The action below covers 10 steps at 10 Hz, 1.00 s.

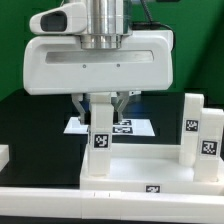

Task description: Assemble desk

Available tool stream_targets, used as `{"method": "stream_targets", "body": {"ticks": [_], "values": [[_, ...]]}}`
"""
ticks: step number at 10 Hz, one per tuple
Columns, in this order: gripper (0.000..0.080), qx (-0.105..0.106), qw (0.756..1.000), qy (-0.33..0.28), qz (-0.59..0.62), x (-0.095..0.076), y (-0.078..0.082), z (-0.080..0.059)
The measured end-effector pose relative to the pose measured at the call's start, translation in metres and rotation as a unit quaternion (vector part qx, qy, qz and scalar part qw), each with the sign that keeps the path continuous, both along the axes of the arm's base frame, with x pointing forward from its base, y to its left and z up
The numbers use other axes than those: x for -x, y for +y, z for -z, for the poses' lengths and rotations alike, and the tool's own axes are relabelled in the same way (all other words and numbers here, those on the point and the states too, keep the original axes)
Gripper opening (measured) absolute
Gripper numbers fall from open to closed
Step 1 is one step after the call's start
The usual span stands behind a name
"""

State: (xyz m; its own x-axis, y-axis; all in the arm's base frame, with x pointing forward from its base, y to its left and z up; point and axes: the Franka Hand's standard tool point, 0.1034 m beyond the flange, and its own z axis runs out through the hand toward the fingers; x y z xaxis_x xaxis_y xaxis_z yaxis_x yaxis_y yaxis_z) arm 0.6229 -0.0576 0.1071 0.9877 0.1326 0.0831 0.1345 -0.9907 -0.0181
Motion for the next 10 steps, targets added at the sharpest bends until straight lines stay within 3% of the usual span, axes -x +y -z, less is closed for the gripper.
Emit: {"method": "stream_targets", "body": {"ticks": [1,5,7,9,10], "values": [[0.0288,0.000,1.000,0.000,0.000,0.0000,-0.0001,0.0000],[0.0290,-0.018,0.982,0.002,0.189,0.0013,-0.0013,0.0013],[0.0290,-0.030,0.953,0.003,0.301,0.0013,-0.0024,0.0016],[0.0290,-0.046,0.899,0.009,0.435,0.0017,-0.0038,0.0021],[0.0290,-0.048,0.889,0.010,0.455,0.0018,-0.0039,0.0021]]}}
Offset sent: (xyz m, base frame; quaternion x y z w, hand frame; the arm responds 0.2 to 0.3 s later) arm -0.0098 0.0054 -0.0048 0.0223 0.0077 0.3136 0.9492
